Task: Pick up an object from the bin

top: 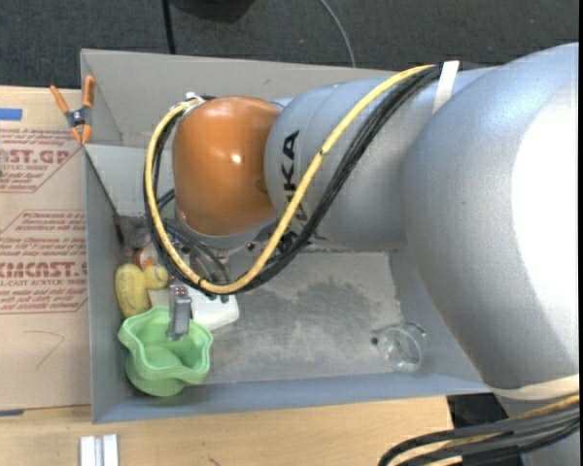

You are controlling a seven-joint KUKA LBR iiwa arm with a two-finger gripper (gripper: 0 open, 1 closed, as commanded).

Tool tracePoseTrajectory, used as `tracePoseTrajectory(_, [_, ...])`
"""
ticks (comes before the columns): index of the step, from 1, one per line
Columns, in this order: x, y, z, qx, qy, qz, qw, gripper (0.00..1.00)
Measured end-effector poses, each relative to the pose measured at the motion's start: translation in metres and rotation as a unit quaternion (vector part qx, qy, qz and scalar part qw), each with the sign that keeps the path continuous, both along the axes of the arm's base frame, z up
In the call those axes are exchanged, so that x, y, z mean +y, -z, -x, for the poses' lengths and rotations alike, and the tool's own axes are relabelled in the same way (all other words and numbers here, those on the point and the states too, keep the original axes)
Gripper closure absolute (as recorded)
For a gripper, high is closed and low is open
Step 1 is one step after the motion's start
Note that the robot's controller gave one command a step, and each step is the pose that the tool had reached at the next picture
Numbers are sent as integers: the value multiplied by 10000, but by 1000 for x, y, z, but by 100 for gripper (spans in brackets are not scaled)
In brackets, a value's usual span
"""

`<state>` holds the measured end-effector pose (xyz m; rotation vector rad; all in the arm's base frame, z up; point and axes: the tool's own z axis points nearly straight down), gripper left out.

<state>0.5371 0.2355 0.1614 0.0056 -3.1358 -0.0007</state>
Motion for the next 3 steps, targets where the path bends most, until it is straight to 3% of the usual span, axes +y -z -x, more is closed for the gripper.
tracePoseTrajectory(1, [-1,-5,-2,-31,10,-7,10000,0])
tracePoseTrajectory(2, [-9,12,6,-60,-299,-17,9995,0])
tracePoseTrajectory(3, [-26,59,29,-51,-1383,-14,9904,0])
